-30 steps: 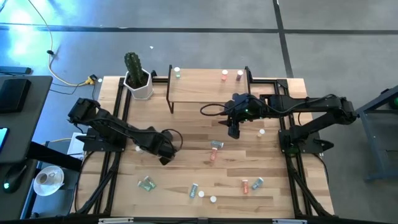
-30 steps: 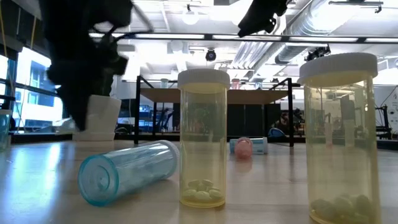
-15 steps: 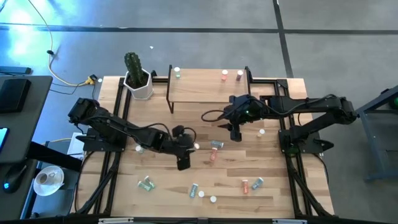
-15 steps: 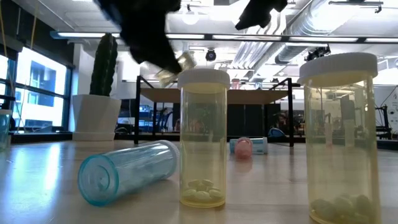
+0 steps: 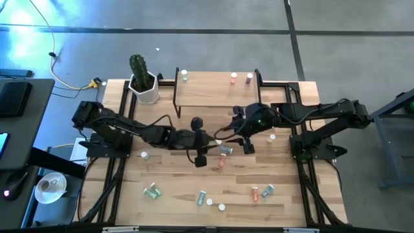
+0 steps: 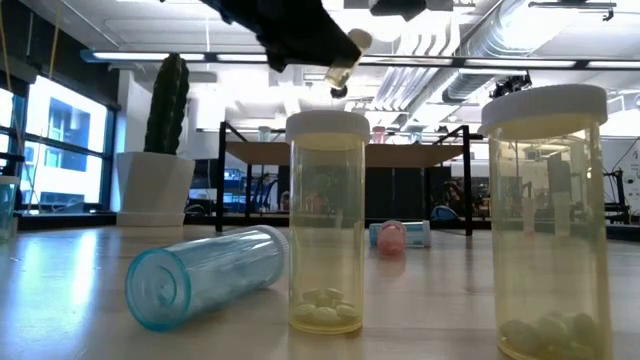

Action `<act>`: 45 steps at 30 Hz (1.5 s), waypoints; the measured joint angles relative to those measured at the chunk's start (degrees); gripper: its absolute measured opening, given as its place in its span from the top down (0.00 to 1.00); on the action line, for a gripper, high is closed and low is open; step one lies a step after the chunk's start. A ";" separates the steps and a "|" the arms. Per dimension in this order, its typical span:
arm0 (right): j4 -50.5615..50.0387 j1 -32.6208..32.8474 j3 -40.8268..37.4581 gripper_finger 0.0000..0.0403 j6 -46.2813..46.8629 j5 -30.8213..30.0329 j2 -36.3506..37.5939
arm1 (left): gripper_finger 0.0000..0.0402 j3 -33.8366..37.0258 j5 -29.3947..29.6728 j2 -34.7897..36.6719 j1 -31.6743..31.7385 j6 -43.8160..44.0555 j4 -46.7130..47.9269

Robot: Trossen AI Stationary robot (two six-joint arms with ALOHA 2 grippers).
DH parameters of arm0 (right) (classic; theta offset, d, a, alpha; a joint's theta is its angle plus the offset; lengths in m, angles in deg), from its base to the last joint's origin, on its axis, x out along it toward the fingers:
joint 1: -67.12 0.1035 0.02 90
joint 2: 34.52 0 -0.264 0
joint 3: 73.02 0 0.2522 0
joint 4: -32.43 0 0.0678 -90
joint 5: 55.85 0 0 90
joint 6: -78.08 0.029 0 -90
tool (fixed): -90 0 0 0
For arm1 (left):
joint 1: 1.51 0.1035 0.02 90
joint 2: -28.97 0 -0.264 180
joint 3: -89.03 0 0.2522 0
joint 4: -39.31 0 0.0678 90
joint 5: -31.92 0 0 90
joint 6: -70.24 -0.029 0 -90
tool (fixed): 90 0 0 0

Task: Pick and place medicine bottles onto shelf by color
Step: Put the yellow pill bottle on the shelf

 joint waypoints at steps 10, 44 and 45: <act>3.27 -3.33 0.00 0.51 -2.86 0.07 0.00 | 0.76 0.00 0.02 0.00 5.61 -7.82 -6.95; 3.97 -7.05 0.00 0.64 0.44 -2.72 0.00 | 0.76 0.00 -3.61 0.00 10.02 -14.87 -15.55; 4.07 -7.02 0.00 0.66 0.93 -3.57 0.00 | 0.76 0.00 -3.61 0.00 10.06 -14.87 -15.62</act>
